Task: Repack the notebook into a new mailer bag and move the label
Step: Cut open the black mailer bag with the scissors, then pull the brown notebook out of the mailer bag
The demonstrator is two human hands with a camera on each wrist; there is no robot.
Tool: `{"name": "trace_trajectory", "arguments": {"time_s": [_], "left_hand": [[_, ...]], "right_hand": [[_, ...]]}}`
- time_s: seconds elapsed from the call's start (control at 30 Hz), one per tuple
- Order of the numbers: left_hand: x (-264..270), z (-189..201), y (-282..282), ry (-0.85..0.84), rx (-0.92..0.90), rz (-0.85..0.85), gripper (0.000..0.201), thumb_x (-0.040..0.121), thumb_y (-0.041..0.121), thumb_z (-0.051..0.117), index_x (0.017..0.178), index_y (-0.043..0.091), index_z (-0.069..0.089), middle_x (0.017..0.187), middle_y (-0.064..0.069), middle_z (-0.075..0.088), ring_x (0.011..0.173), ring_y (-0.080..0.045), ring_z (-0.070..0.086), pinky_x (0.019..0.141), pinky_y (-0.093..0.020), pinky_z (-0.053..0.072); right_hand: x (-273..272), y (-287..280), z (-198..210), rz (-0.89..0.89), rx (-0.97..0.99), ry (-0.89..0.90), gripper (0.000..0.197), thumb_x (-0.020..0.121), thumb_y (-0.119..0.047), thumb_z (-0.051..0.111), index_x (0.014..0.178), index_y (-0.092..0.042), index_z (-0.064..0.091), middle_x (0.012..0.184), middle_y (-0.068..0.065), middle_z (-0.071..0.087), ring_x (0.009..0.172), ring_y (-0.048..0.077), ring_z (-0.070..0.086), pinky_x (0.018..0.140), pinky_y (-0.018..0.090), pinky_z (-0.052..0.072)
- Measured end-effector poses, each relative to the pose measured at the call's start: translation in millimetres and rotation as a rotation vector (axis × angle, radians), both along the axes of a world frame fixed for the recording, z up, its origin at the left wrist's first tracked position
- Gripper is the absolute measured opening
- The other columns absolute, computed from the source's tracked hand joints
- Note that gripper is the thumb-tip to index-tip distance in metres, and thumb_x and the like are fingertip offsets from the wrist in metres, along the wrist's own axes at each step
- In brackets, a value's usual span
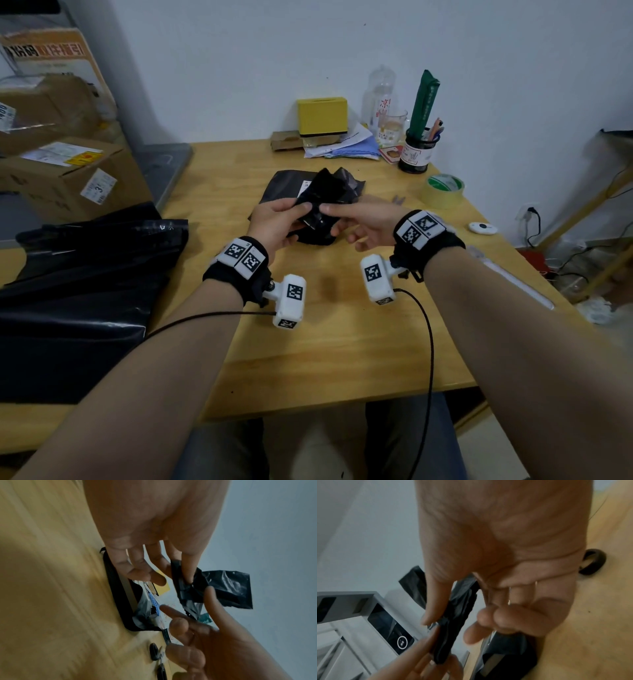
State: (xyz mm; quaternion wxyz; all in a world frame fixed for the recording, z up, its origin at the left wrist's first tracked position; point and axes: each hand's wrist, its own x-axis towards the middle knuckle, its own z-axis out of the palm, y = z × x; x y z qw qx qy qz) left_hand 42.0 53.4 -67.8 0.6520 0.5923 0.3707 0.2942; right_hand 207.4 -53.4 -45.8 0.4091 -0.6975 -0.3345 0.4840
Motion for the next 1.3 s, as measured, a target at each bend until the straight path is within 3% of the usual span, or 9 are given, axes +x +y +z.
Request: {"name": "trace_trajectory", "arguments": {"time_s": [0.17,0.3,0.47,0.63,0.9,1.03,1.1,1.17,1.3], "left_hand": [[6.7,-1.8,-1.4,0.068,0.067,-0.037,0.024,0.087,0.029,0.075,0.108,0.019,0.074,0.094,0.000,0.075,0.082,-0.012,0.070,0.068,-0.028,0.052],[9.3,-6.8,-2.5,0.075,-0.020,-0.011,0.018,0.092,0.030,0.068,0.105,0.018,0.072,0.093,0.001,0.074,0.081,-0.015,0.068,0.070,-0.031,0.051],[10.0,-11.9,-0.9,0.071,-0.125,0.056,0.015,0.097,0.023,0.059,0.109,0.017,0.066,0.093,0.001,0.073,0.082,-0.017,0.067,0.071,-0.032,0.050],[9.8,-13.3,-2.5,0.077,-0.157,0.042,0.011,0.097,0.022,0.059,0.104,0.017,0.065,0.091,0.000,0.072,0.080,-0.018,0.066,0.070,-0.033,0.049],[8.8,-15.6,-4.0,0.094,-0.123,-0.002,0.014,0.095,0.022,0.061,0.107,0.014,0.065,0.083,0.001,0.069,0.076,-0.018,0.068,0.066,-0.032,0.051],[4.1,-11.2,-1.9,0.025,-0.129,-0.005,0.012,0.094,0.019,0.063,0.104,0.013,0.066,0.080,0.000,0.067,0.076,-0.019,0.068,0.066,-0.033,0.050],[1.7,-7.3,0.2,-0.054,-0.122,-0.004,0.011,0.094,0.018,0.064,0.102,0.011,0.066,0.078,-0.001,0.066,0.078,-0.021,0.069,0.063,-0.032,0.051],[0.4,-2.3,5.6,-0.103,-0.101,0.023,0.011,0.094,0.019,0.064,0.102,0.012,0.067,0.084,-0.003,0.070,0.083,-0.022,0.071,0.069,-0.034,0.055],[4.3,3.8,25.9,-0.117,-0.057,0.169,0.010,0.094,0.021,0.062,0.100,0.015,0.067,0.099,-0.004,0.076,0.096,-0.021,0.073,0.086,-0.038,0.056]], "right_hand": [[1.1,0.8,-7.7,-0.235,0.162,0.043,0.019,0.091,-0.029,0.075,0.098,-0.016,0.064,0.061,-0.002,0.054,0.048,0.012,0.043,0.047,0.023,0.041],[11.9,-6.3,-17.8,-0.459,0.280,0.223,0.015,0.094,-0.027,0.072,0.101,-0.016,0.064,0.063,-0.001,0.051,0.046,0.012,0.038,0.045,0.023,0.044],[38.9,-15.5,-32.0,-0.864,0.392,0.487,0.021,0.094,-0.025,0.073,0.083,-0.014,0.058,0.056,-0.002,0.044,0.038,0.010,0.031,0.043,0.020,0.044],[54.9,-23.3,-38.1,-1.034,0.381,0.537,0.025,0.098,-0.027,0.067,0.083,-0.010,0.057,0.064,0.000,0.048,0.036,0.009,0.030,0.042,0.019,0.045],[56.4,-22.2,-46.4,-0.794,0.208,0.555,0.020,0.107,-0.021,0.044,0.095,-0.008,0.054,0.076,0.003,0.058,0.045,0.010,0.029,0.040,0.019,0.041],[47.1,-18.6,-37.3,-0.621,0.117,0.481,0.027,0.102,-0.034,0.052,0.080,-0.020,0.051,0.068,-0.003,0.050,0.047,0.009,0.027,0.038,0.015,0.029],[40.3,-12.3,-29.2,-0.563,0.143,0.455,0.028,0.102,-0.036,0.053,0.079,-0.020,0.054,0.067,-0.002,0.054,0.047,0.010,0.032,0.039,0.015,0.033],[32.8,-3.0,-20.2,-0.518,0.196,0.452,0.024,0.102,-0.035,0.055,0.085,-0.018,0.060,0.072,0.000,0.062,0.051,0.013,0.044,0.045,0.019,0.045],[22.7,18.2,-8.6,-0.442,0.301,0.484,0.022,0.100,-0.032,0.059,0.102,-0.011,0.067,0.099,0.008,0.074,0.081,0.027,0.069,0.064,0.034,0.061]]}}
